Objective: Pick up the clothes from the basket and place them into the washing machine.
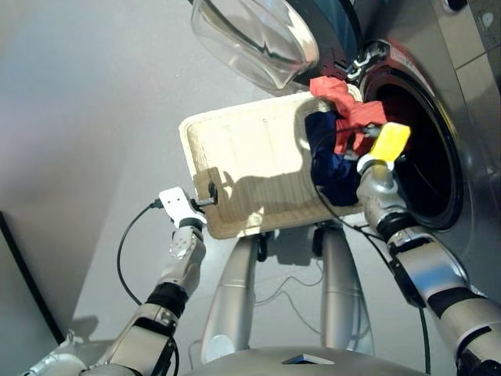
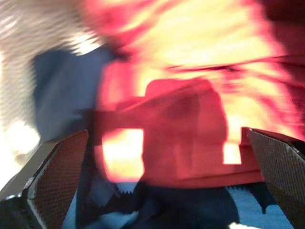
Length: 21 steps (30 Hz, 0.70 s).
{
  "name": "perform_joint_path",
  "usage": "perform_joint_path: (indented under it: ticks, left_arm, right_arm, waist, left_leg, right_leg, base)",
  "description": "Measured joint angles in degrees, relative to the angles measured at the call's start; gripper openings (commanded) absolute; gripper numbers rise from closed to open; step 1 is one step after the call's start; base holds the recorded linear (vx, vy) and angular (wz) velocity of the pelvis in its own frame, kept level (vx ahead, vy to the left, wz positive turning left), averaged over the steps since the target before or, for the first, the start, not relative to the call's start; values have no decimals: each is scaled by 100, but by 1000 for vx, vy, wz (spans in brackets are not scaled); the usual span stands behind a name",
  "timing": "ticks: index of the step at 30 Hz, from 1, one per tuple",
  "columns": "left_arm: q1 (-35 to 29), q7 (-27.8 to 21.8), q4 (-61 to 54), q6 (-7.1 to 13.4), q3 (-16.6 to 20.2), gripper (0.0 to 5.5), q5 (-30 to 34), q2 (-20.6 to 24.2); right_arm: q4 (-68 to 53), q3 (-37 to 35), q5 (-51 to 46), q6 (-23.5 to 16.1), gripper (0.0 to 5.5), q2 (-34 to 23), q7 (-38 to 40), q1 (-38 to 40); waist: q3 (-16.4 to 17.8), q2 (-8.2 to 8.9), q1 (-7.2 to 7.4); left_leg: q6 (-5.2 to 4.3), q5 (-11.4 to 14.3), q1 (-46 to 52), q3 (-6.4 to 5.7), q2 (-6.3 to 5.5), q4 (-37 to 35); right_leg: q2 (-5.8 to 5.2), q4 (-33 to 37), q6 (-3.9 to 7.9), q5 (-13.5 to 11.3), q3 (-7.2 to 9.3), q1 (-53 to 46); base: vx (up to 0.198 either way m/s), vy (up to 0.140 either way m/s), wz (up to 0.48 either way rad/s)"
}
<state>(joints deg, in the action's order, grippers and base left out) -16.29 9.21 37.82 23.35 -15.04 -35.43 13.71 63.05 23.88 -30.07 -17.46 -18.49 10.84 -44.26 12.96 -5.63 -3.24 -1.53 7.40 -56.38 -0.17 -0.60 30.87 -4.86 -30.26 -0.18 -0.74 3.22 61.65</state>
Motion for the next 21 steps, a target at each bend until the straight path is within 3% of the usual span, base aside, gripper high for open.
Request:
perform_joint_path:
  ticks: [9, 20, 21]
  left_arm:
    - [-66, 39, 85, -9, 19, 550, 12, -26]
    - [-464, 120, -60, -128, 11, 550, 15, 21]
    - [-456, 128, -60, -143, 10, 550, 14, 30]
  right_arm:
    - [417, 151, 1190, 327, 550, 192, 123, 26]
    - [1166, -327, 771, 348, 550, 92, 9, -831]
    - [1179, -390, 664, 312, 427, 109, -51, -853]
  waist:
    - [44, 83, -33]
    - [313, 112, -264]
    - [315, 113, -258]
  left_leg:
    - [-44, -66, -100, -132, -12, -41]
    - [-32, 35, -1178, -193, -68, 780]
    - [-53, 56, -1261, -229, -69, 880]
  right_leg:
    - [-21, 23, -8, 22, 141, 49]
    - [-69, -773, -73, 187, 174, 1046]
    - [-64, -854, -85, 202, 177, 1113]
  base:
    - [0, 0, 0]
    - [-5, -1, 11]
    - [0, 0, 0]
